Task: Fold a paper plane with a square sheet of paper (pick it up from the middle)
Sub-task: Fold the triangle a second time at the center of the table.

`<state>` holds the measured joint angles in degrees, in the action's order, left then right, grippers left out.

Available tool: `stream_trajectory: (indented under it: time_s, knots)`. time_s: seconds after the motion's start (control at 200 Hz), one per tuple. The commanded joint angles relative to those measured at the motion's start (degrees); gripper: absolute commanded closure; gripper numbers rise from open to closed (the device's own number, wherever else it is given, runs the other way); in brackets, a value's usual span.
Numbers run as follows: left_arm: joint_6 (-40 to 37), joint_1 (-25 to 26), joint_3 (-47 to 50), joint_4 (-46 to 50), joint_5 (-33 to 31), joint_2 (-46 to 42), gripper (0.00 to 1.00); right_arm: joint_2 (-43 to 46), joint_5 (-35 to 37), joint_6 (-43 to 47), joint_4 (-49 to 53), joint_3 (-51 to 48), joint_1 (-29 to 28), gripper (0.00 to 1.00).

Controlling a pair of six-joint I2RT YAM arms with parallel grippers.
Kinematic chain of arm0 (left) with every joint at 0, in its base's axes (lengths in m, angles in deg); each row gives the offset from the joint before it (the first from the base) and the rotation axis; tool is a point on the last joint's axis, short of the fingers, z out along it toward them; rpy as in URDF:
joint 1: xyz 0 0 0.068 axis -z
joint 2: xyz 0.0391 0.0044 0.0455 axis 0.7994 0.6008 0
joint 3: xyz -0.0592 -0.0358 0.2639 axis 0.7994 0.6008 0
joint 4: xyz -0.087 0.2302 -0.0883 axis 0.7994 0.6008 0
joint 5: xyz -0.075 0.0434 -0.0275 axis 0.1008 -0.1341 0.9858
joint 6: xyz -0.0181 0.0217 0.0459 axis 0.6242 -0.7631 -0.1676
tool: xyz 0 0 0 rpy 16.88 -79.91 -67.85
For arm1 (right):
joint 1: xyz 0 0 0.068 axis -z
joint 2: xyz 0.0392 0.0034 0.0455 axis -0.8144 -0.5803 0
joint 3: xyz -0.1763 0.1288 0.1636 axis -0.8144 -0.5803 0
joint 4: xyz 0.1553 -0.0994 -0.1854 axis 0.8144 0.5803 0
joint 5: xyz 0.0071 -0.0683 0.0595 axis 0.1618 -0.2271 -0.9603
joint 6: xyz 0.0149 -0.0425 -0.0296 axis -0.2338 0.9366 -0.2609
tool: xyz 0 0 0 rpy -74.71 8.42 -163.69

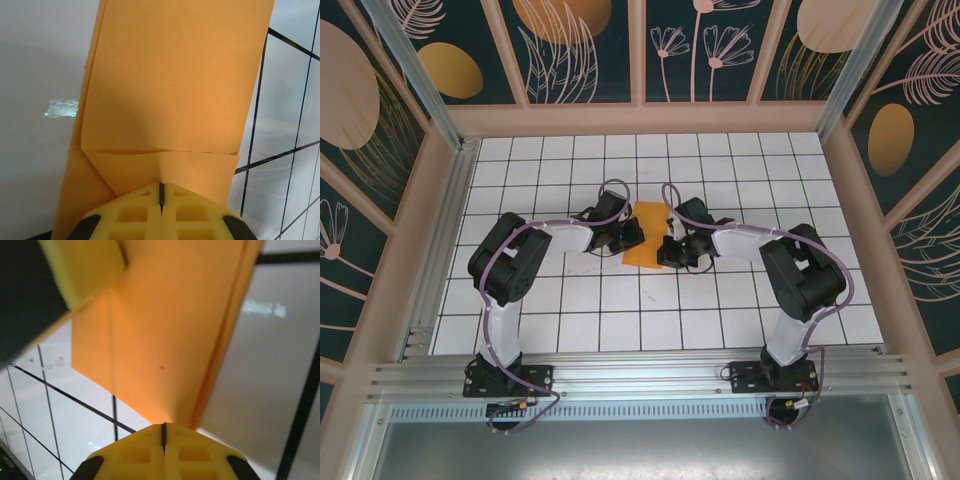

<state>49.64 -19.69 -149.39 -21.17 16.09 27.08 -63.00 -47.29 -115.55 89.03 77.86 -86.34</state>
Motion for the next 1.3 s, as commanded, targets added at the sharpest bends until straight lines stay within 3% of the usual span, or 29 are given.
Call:
stream_trajectory:
  time_s: [0.0,0.27,0.465,0.816,1.021,1.171,1.296]
  knots:
    - [0.87,-0.47,1.43,2.14,-0.84,3.14,0.98,-1.90,0.86,-0.19,1.21,4.45,0.17,1.00]
    - [2.35,-0.43,1.60,2.23,-0.85,3.40,0.99,-9.48,1.48,0.78,3.20,11.19,-0.53,1.00]
    - [3.50,-0.49,1.91,2.40,-1.38,3.52,1.00,-10.26,0.84,2.09,5.05,9.99,-0.96,1.00]
    - [4.22,-0.46,2.65,2.31,-2.25,3.35,1.00,-0.84,1.12,4.25,10.52,-4.61,-0.71,1.00]
    - [3.46,-0.44,1.84,1.39,-1.02,2.52,0.97,7.71,1.44,3.31,9.98,-5.55,0.14,0.99]
    - [3.79,-0.50,-0.48,-1.95,2.56,-1.78,0.82,15.74,3.42,-1.85,0.49,-6.12,6.53,0.74]
    - [5.04,-0.61,-0.60,-4.89,3.25,-5.75,0.69,13.09,3.01,-1.28,-4.46,-4.95,9.72,0.55]
